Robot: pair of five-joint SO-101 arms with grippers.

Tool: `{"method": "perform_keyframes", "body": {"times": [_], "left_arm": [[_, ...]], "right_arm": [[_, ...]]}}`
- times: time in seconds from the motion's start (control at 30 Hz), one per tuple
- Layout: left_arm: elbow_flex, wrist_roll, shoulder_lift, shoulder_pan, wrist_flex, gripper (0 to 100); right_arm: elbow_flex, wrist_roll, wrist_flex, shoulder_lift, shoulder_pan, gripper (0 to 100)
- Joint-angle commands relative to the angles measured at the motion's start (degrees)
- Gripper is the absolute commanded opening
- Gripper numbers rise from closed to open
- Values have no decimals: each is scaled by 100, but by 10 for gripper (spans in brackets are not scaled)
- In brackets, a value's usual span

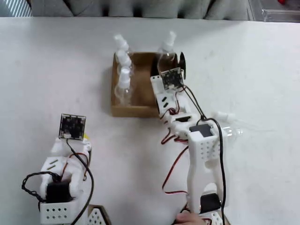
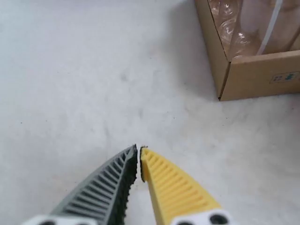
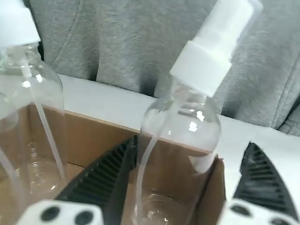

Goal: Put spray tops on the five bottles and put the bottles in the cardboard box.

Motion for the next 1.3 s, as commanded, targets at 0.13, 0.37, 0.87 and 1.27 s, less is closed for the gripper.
{"method": "perform_keyframes", "body": {"times": [0.13, 0.37, 0.87, 1.27], "left_arm": [[-18, -44, -48, 40, 35, 23], [-18, -44, -48, 40, 35, 23], [-18, -44, -48, 40, 35, 23], [-18, -44, -48, 40, -26, 24]], "right_arm": [[264, 0, -84, -664, -48, 300], [510, -431, -84, -998, 4, 300], [598, -721, -127, -1015, -4, 300], [1644, -967, -92, -2220, -48, 298]]}}
